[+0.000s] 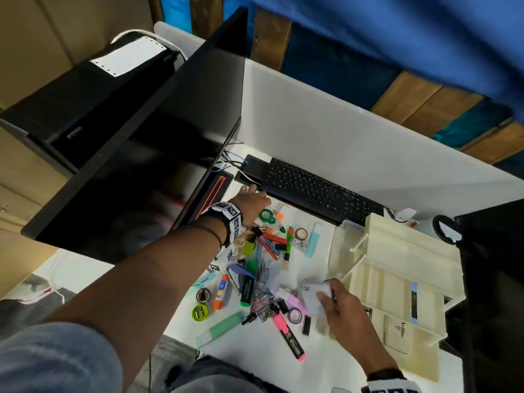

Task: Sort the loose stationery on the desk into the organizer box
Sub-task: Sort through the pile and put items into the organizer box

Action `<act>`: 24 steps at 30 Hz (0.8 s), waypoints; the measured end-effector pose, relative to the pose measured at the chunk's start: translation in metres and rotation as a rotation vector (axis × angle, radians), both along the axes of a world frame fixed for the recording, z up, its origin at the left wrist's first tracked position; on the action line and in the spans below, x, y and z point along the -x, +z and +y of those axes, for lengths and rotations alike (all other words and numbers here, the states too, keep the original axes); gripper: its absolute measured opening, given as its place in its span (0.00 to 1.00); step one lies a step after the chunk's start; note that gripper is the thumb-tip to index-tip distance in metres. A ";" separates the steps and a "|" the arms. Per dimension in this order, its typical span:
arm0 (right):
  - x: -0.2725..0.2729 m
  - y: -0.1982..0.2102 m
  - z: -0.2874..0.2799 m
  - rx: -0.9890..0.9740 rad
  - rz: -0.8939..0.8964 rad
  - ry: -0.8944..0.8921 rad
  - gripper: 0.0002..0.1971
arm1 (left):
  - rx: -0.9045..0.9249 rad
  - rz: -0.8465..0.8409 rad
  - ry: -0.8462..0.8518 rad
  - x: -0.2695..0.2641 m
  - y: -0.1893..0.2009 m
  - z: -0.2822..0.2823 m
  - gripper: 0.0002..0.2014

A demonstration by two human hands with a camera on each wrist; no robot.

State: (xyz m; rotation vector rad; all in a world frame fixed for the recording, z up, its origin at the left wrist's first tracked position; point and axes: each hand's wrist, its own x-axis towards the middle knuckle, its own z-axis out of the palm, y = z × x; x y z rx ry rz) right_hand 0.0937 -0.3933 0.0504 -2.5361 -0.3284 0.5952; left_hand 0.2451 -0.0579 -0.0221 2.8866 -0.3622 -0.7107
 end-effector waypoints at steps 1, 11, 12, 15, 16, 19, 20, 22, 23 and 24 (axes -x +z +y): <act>0.002 0.000 -0.002 0.001 0.002 0.008 0.04 | -0.014 0.008 -0.004 0.002 0.002 0.001 0.38; 0.009 -0.001 -0.012 -0.005 0.030 0.040 0.04 | -0.037 -0.001 -0.011 0.026 0.025 0.006 0.19; 0.009 -0.001 -0.013 -0.008 0.031 0.036 0.05 | -0.042 0.018 0.008 0.027 0.028 0.007 0.17; 0.009 -0.002 -0.015 -0.016 0.039 0.028 0.05 | 0.009 0.045 0.101 0.030 0.034 0.011 0.12; 0.009 -0.002 -0.016 -0.016 0.043 0.020 0.05 | 0.053 0.057 0.142 0.032 0.037 0.013 0.14; 0.010 -0.004 -0.020 -0.053 0.072 -0.029 0.04 | 0.150 0.035 0.186 0.037 0.044 0.021 0.12; 0.011 -0.003 -0.022 -0.085 0.079 -0.057 0.05 | 0.186 0.010 0.196 0.039 0.046 0.024 0.11; 0.015 0.001 -0.024 -0.187 0.100 -0.151 0.06 | 0.233 -0.025 0.219 0.043 0.053 0.026 0.11; 0.017 0.005 -0.024 -0.262 0.126 -0.219 0.07 | 0.245 -0.034 0.227 0.045 0.058 0.025 0.11; 0.019 0.008 -0.024 -0.340 0.168 -0.291 0.07 | 0.250 -0.041 0.232 0.047 0.060 0.026 0.11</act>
